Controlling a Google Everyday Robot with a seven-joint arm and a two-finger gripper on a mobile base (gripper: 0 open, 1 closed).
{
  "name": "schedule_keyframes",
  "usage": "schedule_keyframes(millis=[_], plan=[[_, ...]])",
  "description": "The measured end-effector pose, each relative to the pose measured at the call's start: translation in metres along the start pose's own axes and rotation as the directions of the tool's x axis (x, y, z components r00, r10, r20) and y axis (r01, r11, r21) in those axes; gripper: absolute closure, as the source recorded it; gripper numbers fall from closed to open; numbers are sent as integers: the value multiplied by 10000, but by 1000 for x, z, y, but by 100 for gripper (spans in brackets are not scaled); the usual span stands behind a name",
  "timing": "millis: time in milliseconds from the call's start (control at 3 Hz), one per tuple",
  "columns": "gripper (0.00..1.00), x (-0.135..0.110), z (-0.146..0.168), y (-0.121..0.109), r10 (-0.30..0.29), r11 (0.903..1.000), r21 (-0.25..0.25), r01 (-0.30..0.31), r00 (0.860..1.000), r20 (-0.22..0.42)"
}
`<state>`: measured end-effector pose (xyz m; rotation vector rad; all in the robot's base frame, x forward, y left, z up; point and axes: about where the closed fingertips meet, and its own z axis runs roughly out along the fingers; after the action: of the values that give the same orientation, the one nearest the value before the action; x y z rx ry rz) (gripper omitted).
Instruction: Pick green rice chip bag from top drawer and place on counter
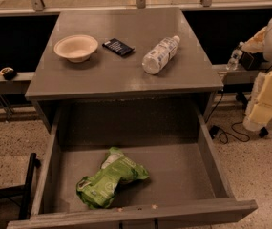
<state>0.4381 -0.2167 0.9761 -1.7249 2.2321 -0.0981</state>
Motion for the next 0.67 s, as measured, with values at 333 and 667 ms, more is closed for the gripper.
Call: schedule_keyframes(millis=[333, 667], plan=[[0, 0, 0, 0, 0, 10000, 0, 0, 10000, 0], [0, -20, 36, 1, -558, 9982, -218, 566, 9979, 335]])
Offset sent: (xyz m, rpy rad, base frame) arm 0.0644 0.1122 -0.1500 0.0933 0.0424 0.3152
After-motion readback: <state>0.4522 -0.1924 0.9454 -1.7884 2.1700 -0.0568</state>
